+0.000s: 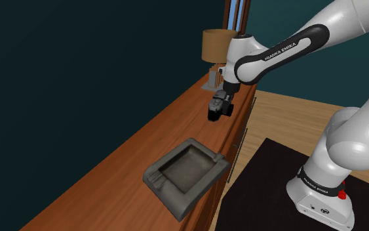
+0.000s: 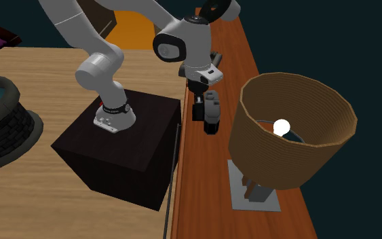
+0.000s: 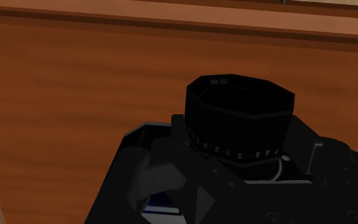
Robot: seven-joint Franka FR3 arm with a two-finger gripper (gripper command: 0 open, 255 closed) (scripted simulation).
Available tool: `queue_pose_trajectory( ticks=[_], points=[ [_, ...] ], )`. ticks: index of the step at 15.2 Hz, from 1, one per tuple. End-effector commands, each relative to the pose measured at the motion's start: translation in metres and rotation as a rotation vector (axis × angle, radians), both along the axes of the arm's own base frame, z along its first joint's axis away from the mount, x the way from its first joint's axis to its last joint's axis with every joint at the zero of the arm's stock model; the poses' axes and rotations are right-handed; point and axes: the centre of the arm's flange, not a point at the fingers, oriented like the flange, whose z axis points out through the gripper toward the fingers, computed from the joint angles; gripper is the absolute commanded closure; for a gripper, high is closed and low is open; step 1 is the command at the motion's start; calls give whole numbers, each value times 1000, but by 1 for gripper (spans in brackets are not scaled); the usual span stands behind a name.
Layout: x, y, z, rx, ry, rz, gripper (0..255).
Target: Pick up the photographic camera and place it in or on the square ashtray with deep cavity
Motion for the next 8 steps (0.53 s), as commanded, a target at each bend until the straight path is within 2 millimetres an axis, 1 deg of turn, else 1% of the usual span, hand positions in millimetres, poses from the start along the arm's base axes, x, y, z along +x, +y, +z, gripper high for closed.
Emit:
queue_pose_trajectory(
  ticks=[1, 7, 8],
  points=[
    [0, 0, 0, 0, 0, 0, 255],
    [0, 0, 0, 0, 0, 0, 255],
    [0, 0, 5, 0, 0, 0, 255]
  ],
)
